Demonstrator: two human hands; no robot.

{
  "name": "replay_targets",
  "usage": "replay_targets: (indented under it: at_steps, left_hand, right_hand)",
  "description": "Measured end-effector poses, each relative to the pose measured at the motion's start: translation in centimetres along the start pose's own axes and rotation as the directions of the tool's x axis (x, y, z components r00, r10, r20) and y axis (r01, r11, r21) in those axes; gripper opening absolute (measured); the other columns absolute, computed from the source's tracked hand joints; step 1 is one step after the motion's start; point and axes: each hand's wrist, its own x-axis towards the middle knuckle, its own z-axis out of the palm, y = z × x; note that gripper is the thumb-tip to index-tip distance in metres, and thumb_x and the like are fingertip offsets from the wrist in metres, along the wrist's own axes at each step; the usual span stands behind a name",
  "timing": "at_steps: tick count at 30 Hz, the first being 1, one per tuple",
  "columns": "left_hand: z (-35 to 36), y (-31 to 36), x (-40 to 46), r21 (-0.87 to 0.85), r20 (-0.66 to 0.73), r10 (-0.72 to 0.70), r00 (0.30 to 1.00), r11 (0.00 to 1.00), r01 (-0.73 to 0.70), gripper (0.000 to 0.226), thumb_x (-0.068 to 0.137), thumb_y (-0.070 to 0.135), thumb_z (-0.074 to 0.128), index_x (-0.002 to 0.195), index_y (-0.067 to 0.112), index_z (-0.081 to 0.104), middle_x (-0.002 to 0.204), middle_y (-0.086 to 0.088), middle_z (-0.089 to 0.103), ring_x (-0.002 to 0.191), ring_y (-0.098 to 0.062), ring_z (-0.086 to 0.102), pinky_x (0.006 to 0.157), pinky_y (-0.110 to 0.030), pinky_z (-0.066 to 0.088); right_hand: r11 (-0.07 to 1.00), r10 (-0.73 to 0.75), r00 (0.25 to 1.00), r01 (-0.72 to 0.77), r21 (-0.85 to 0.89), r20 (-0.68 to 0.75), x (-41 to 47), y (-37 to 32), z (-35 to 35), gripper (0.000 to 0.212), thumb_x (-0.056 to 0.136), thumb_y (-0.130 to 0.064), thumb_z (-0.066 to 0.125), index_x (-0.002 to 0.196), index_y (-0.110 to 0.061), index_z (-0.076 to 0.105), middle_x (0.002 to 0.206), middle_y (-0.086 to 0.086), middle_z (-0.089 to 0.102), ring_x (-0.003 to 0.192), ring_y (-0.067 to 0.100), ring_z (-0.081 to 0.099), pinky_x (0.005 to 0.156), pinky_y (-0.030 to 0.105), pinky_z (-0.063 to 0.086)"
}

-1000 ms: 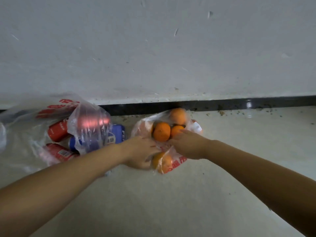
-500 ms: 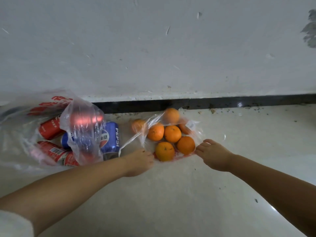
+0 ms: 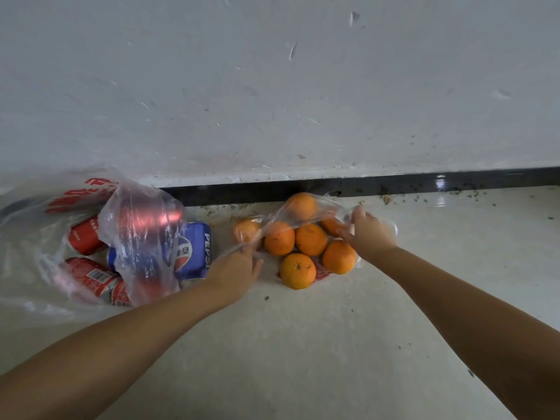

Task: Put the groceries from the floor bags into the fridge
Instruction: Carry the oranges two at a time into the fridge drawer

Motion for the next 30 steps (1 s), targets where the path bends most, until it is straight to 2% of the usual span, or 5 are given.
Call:
replay_targets:
  at_steps: [7, 13, 18, 26, 30]
  left_hand:
    - [-0.8, 2.2, 3.6, -0.248, -0.098, -0.414, 0.905, 0.891, 0.381, 0.089, 0.084, 0.032, 0.066, 0.148, 0.015, 0.006, 0.143, -0.021, 0.034, 0.126, -0.036, 0.044, 0.099, -0.044, 0.044]
    - [-1.7, 0.5, 6.9, -0.248, 0.075, -0.391, 0.917, 0.884, 0.397, 0.084, 0.078, 0.015, 0.065, 0.146, 0.026, 0.018, 0.144, -0.018, 0.03, 0.127, -0.037, 0.04, 0.103, -0.046, 0.04]
    - [-1.1, -0.1, 6.2, -0.317, 0.131, -0.29, 0.948, 0.894, 0.317, 0.085, 0.078, 0.002, 0.063, 0.145, 0.03, 0.019, 0.144, -0.012, 0.031, 0.124, -0.033, 0.043, 0.097, -0.044, 0.046]
    - [-1.1, -1.1, 3.5, -0.391, 0.102, -0.169, 0.98, 0.899, 0.196, 0.055, 0.092, 0.002, 0.049, 0.143, 0.015, 0.033, 0.143, -0.012, 0.04, 0.131, -0.028, 0.041, 0.106, -0.038, 0.037]
    - [-1.5, 0.5, 3.9, -0.397, 0.031, -0.228, 0.973, 0.891, 0.221, 0.046, 0.098, 0.026, 0.043, 0.14, 0.007, 0.039, 0.115, -0.009, 0.058, 0.101, -0.019, 0.057, 0.089, -0.033, 0.047]
  right_hand:
    - [0.969, -0.218, 0.955, 0.186, 0.164, 0.203, 1.1, -1.7, 0.9, 0.067, 0.088, -0.027, 0.056, 0.144, -0.035, 0.02, 0.146, 0.01, 0.031, 0.126, 0.032, 0.042, 0.098, 0.04, 0.042]
    - [0.904, -0.211, 0.963, 0.127, 0.408, 0.169, 1.9, -1.8, -0.4, 0.037, 0.097, -0.029, 0.044, 0.134, -0.027, 0.048, 0.131, 0.004, 0.055, 0.116, 0.023, 0.052, 0.095, 0.031, 0.041]
    - [0.953, -0.273, 0.956, 0.254, 0.165, 0.105, 0.6, -3.7, 0.7, 0.03, 0.097, -0.033, 0.043, 0.122, -0.023, 0.056, 0.113, 0.006, 0.057, 0.1, 0.023, 0.057, 0.083, 0.033, 0.049]
    - [0.848, 0.056, 0.954, -0.2, 0.491, 0.293, 1.1, -1.2, 0.4, 0.019, 0.095, -0.023, 0.05, 0.094, -0.011, 0.064, 0.089, 0.008, 0.063, 0.076, 0.017, 0.057, 0.059, 0.021, 0.044]
    - [0.792, 0.107, 0.917, -0.312, 0.525, 0.383, 2.0, -1.3, 0.3, 0.025, 0.096, -0.024, 0.047, 0.1, -0.007, 0.065, 0.082, 0.006, 0.061, 0.07, 0.015, 0.056, 0.055, 0.021, 0.042]
